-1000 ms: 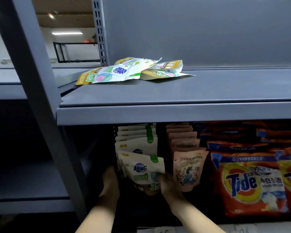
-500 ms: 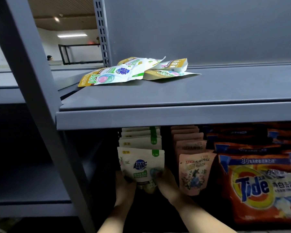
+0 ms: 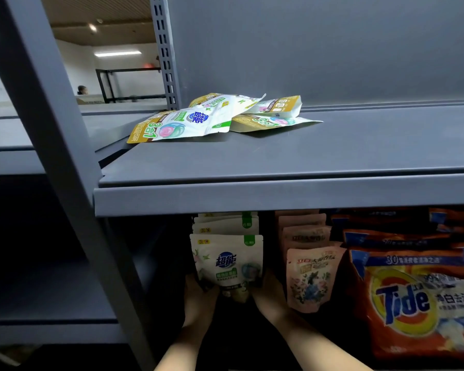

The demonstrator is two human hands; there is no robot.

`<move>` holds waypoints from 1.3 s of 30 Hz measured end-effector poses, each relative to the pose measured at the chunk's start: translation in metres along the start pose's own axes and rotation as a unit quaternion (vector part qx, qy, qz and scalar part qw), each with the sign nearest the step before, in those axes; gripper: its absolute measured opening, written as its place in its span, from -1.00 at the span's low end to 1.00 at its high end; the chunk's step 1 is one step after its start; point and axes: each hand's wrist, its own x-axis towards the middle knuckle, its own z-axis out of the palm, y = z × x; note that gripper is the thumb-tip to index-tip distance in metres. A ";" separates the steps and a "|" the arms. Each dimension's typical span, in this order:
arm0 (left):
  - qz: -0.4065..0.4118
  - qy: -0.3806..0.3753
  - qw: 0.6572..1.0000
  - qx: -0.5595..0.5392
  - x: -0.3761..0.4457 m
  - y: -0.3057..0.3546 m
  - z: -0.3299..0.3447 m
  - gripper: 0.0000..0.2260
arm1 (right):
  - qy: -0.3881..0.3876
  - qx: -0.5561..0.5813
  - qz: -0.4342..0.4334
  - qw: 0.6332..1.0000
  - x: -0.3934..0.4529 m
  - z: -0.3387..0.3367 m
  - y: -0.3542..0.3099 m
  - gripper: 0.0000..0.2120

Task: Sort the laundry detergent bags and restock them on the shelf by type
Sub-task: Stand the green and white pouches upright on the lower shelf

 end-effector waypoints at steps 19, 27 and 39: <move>-0.062 -0.034 0.977 0.201 -0.060 0.092 -0.030 -0.62 | -0.032 -0.145 -0.075 0.986 -0.058 -0.039 -0.026 -0.57; 0.038 -0.012 0.936 0.349 -0.142 0.187 -0.054 -0.81 | -0.036 -0.258 -0.218 0.940 -0.113 -0.112 -0.074 -0.67; 0.306 0.203 0.891 0.266 -0.132 0.338 -0.067 -0.91 | 0.230 -0.191 -0.385 0.873 -0.155 -0.223 -0.208 -0.69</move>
